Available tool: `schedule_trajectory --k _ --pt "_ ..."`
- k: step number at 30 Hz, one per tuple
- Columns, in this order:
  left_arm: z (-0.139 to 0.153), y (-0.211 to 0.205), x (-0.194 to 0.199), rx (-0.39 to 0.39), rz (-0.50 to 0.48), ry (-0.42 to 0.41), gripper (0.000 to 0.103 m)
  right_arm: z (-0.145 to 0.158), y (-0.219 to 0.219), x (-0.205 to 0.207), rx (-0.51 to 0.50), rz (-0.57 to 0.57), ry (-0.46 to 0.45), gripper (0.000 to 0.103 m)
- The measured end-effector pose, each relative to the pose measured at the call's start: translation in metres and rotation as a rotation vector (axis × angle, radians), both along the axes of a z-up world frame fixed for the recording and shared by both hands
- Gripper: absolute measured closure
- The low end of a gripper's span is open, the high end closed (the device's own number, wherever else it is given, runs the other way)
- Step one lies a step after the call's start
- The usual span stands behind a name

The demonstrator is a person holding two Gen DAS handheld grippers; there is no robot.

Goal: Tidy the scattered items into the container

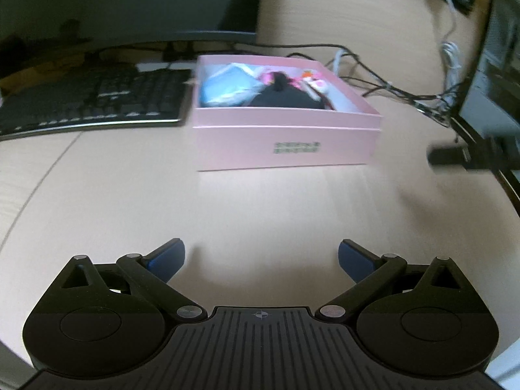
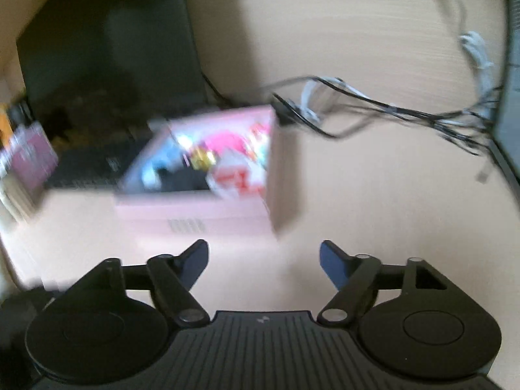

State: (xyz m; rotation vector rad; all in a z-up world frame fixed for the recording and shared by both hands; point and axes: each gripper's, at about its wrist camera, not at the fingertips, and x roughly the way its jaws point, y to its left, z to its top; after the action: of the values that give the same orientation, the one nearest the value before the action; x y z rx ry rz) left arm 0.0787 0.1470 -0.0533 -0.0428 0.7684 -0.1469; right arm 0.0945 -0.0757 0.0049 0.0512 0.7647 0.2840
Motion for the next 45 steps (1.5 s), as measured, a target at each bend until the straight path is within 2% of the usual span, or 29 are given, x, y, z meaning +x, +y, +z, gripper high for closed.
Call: schedule_trajectory --k 3,4,5,6,10,14,18,21,24,26,29,32,35,38,41,45 --pt "-0.007 -0.014 -0.002 0.001 -0.016 -0.02 0.0 -0.008 -0.007 -0.027 -0.048 -0.005 0.009 0.012" --pt "-0.009 -0.018 -0.003 -0.003 -0.025 -0.025 0.0 -0.01 -0.009 -0.034 -0.057 -0.005 0.0 0.009" --pt "-0.011 -0.021 -0.005 -0.007 -0.034 -0.038 0.0 -0.012 -0.009 -0.04 -0.071 -0.007 -0.02 0.002" --pt "-0.012 -0.025 -0.007 -0.003 -0.037 -0.057 0.0 -0.014 -0.007 -0.044 -0.088 -0.008 -0.046 0.0" --pt "-0.018 -0.041 -0.015 0.022 0.011 -0.129 0.0 -0.03 -0.01 -0.049 -0.164 0.045 -0.101 0.0" --pt "-0.025 -0.055 -0.011 0.031 0.083 -0.098 0.0 -0.043 -0.028 -0.047 -0.175 0.1 -0.113 0.0" --pt "-0.027 -0.067 -0.016 0.05 0.173 -0.125 0.0 -0.047 -0.057 -0.044 -0.179 0.14 -0.105 0.0" --pt "-0.028 -0.071 -0.019 0.093 0.226 -0.146 0.0 -0.054 -0.074 -0.042 -0.185 0.203 -0.109 0.0" --pt "-0.029 -0.061 -0.022 0.056 0.312 -0.143 0.0 -0.064 -0.079 -0.035 -0.188 0.295 -0.076 0.0" --pt "-0.029 -0.06 -0.023 0.059 0.34 -0.146 0.0 -0.07 -0.077 -0.031 -0.206 0.354 -0.064 0.0" --pt "-0.028 -0.067 -0.019 0.104 0.315 -0.123 0.0 -0.072 -0.078 -0.028 -0.211 0.41 -0.098 0.0" --pt "-0.026 -0.076 -0.015 0.145 0.251 -0.118 0.0 -0.075 -0.08 -0.023 -0.187 0.454 -0.121 0.0" --pt "-0.027 -0.081 -0.016 0.169 0.223 -0.129 0.0 -0.077 -0.084 -0.014 -0.151 0.492 -0.109 0.0" --pt "-0.026 -0.074 -0.013 0.132 0.234 -0.123 0.0 -0.079 -0.088 -0.009 -0.117 0.513 -0.095 0.0" --pt "-0.024 -0.069 -0.006 0.099 0.222 -0.108 0.0 -0.081 -0.093 -0.01 -0.102 0.521 -0.123 0.0" --pt "-0.029 -0.071 -0.004 0.109 0.203 -0.109 0.0 -0.081 -0.093 -0.01 -0.101 0.518 -0.121 0.0"
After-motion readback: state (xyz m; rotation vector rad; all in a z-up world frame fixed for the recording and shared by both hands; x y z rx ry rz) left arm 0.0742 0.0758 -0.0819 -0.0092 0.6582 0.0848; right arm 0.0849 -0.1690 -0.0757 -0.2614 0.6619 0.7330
